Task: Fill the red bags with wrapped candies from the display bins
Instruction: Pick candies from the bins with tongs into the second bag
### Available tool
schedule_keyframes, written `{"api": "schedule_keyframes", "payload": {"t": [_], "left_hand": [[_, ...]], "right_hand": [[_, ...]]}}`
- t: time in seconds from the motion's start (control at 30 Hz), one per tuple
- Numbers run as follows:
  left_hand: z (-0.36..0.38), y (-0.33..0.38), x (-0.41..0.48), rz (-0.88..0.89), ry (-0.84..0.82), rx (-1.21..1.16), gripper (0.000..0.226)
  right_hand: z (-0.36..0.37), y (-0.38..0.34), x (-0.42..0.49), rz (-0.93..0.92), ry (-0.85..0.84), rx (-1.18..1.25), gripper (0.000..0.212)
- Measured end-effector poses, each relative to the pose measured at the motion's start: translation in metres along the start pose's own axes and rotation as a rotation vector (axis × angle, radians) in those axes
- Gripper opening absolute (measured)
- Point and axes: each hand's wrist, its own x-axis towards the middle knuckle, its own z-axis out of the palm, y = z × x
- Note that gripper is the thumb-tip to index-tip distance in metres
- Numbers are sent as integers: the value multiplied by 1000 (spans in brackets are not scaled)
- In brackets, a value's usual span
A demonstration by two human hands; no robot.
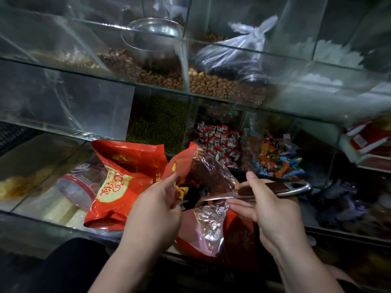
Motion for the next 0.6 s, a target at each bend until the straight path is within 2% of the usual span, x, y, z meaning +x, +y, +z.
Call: {"api": "schedule_keyframes", "payload": {"t": [0.23, 0.3, 0.4, 0.47, 0.6], "left_hand": [[-5, -3, -1, -30, -25, -10, 79], [-6, 1, -4, 34, 68, 49, 73], [-7, 18, -9, 190, 190, 49, 53], [-2, 31, -14, 265, 139, 38, 42], [12, 50, -18, 334, 52, 88, 44]], "right_hand": [[-19, -12, -7, -24, 25, 139, 32], [-27, -15, -10, -21, -5, 138, 25], [-38, -16, -17, -15, -70, 132, 3], [-42, -16, -22, -24, -88, 132, 8], [-47, -18, -34, -72, -90, 146, 12]]}}
